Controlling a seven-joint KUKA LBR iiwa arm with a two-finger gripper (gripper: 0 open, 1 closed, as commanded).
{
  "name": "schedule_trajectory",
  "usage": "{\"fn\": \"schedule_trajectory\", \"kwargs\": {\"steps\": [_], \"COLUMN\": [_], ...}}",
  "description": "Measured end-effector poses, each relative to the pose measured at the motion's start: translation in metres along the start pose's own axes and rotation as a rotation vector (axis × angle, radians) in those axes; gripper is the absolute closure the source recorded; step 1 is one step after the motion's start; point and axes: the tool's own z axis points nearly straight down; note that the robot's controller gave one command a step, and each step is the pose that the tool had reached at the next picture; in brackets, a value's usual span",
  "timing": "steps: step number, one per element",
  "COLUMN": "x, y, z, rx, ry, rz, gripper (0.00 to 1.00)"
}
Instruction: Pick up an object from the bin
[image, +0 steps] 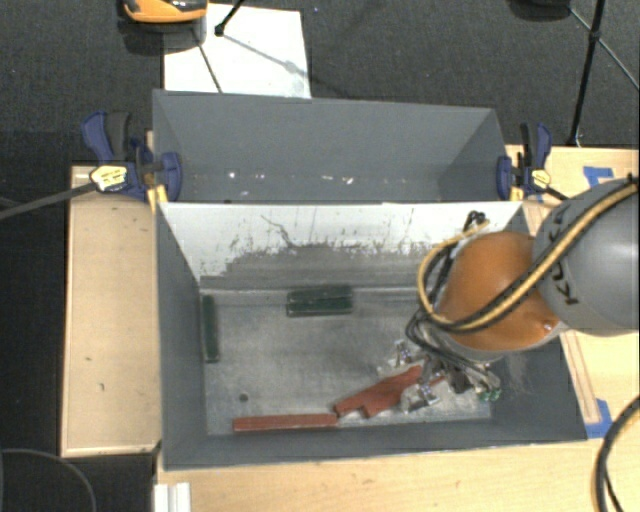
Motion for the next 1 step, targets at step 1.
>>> {"fn": "schedule_trajectory", "kwargs": {"steps": [1], "x": [0.0007], "y": [0.0003], "z": [-0.0042], "rx": [-0.001], "ry": [0.004], "rz": [0.000], "gripper": [1.00]}}
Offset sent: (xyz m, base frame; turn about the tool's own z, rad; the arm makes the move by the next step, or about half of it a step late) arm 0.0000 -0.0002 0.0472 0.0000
